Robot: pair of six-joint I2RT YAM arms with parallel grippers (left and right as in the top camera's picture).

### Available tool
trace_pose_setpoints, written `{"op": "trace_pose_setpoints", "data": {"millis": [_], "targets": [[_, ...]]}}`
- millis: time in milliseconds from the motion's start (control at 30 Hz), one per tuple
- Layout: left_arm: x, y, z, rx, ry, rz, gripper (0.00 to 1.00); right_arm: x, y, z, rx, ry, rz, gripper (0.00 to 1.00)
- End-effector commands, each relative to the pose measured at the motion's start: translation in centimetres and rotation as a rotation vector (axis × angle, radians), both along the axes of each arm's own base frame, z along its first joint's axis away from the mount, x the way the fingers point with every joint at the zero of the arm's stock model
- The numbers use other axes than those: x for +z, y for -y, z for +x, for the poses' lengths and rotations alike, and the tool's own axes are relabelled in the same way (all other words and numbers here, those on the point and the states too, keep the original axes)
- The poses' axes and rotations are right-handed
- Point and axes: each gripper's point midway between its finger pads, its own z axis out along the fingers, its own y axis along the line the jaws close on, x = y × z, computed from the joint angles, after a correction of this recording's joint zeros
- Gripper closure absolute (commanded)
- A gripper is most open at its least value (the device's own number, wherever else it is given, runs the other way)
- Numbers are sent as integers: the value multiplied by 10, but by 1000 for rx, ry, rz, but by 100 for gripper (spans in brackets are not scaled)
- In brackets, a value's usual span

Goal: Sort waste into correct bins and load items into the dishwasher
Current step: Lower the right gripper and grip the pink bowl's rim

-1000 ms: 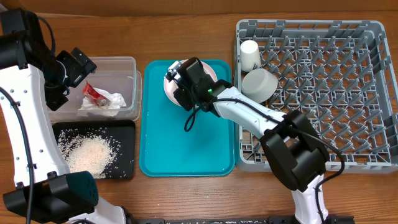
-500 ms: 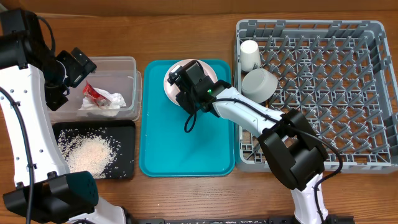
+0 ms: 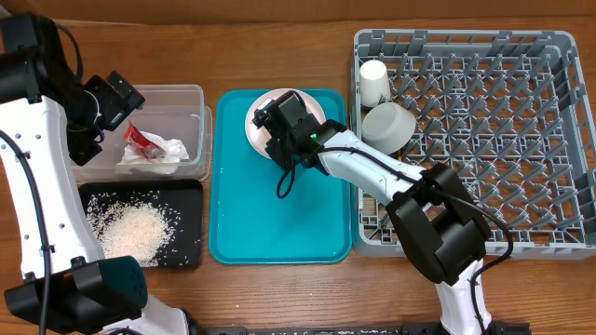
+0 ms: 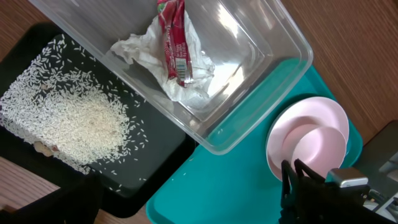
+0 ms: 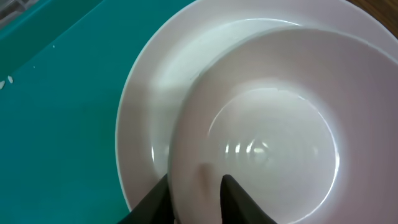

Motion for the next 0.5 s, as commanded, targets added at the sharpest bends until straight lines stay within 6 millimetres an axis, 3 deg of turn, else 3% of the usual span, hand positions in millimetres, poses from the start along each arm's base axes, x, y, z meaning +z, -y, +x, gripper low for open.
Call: {"op": "trace_pose_setpoints", "data": {"millis": [0,200,267,367,467], "targets": [[14,1,-1,-14,42,16,0,-6,3,2,-6,-1,-10,76],[14,1,-1,-14,42,16,0,-5,3,2,-5,0,-8,94],[14,1,-1,-14,42,17,0,0,3,2,-5,3,-5,96],[14,1,-1,-14,42,16,0,19,1,0,-6,18,22,96],[14,1,-1,-14,42,17,0,57,-4,-5,11,42,92,96]]}}
